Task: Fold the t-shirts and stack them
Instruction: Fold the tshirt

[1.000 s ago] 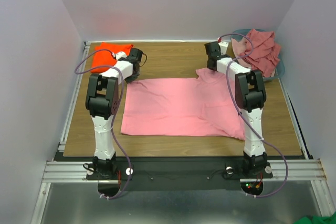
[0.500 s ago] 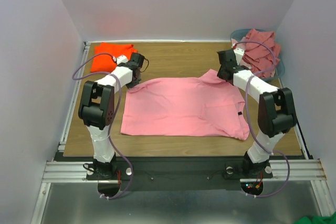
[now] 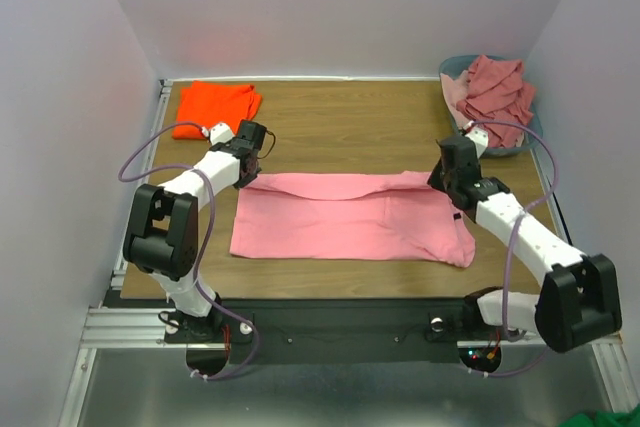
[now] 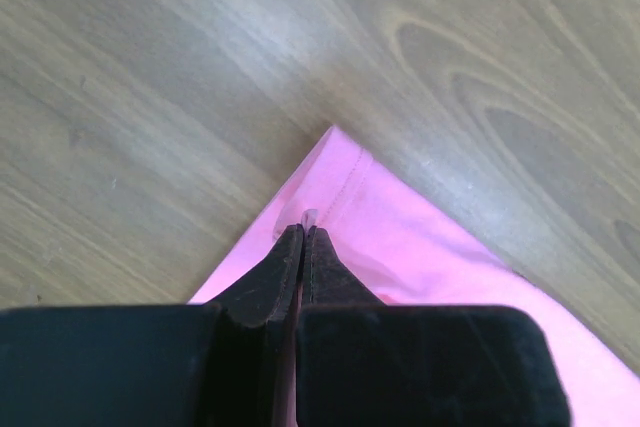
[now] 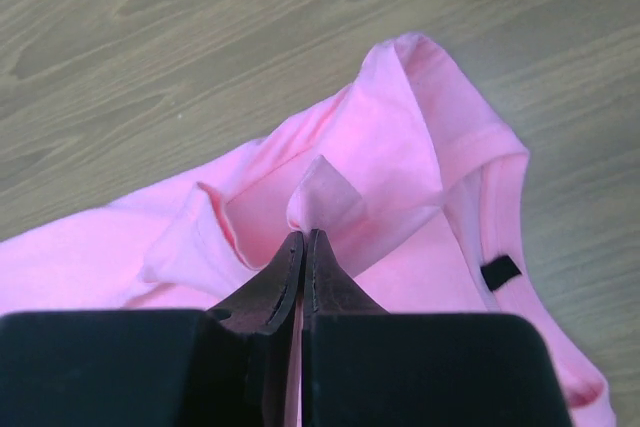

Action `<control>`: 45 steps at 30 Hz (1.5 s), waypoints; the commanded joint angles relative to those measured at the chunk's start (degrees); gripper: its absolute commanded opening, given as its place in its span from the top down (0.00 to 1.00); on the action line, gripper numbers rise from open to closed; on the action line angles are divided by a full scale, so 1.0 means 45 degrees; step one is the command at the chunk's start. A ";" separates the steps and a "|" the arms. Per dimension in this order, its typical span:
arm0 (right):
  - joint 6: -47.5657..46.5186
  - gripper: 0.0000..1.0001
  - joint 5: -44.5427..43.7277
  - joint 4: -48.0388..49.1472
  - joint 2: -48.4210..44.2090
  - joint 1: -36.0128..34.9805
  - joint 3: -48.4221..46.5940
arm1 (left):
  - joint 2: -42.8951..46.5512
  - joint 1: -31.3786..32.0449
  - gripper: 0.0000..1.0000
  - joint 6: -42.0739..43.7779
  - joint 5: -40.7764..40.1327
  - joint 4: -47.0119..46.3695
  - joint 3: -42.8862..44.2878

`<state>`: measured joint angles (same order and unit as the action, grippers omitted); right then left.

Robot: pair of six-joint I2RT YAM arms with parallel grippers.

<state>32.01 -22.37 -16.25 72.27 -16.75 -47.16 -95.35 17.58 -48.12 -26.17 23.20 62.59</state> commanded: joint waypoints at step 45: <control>0.0328 0.00 0.5924 0.0679 0.0947 -0.0086 0.0851 | 0.1155 0.1092 0.02 0.0888 0.2476 -0.2246 -0.1174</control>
<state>36.45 -0.73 -21.41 71.59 -16.93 -39.62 -86.54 22.37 -47.59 -20.67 18.61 57.25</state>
